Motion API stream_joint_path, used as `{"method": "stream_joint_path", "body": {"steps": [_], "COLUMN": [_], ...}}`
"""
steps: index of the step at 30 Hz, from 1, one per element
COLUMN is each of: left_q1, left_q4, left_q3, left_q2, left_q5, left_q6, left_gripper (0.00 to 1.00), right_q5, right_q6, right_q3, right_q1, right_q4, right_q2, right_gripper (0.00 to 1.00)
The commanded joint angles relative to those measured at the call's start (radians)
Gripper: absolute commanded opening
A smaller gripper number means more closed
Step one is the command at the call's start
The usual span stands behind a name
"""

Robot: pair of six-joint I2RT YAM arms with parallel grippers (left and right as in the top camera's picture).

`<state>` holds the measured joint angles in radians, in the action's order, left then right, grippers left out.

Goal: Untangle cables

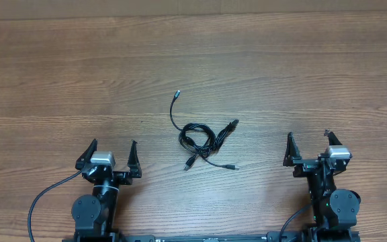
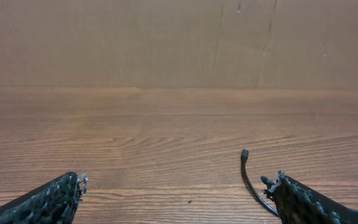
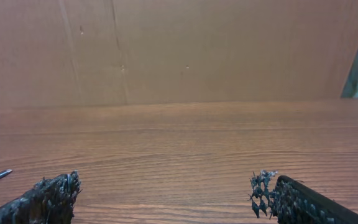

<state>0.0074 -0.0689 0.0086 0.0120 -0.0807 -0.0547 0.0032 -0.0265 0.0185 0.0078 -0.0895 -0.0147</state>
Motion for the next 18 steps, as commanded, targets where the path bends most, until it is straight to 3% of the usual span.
{"method": "stream_joint_path", "body": {"steps": [1,18], "left_q1": [0.005,0.005], "left_q4": [-0.004,-0.003], "left_q3": [-0.004,-0.003], "left_q2": [-0.008,-0.008], "left_q5": [0.006,-0.023], "left_q6": [-0.020,-0.021], "left_gripper": [1.00,1.00], "right_q5": [-0.005,-0.005], "right_q6": [-0.005,-0.005], "right_q3": [-0.011,-0.011], "right_q1": [-0.003,-0.003], "right_q4": [0.005,0.005], "right_q2": [0.012,0.012], "right_gripper": [1.00,1.00]}}
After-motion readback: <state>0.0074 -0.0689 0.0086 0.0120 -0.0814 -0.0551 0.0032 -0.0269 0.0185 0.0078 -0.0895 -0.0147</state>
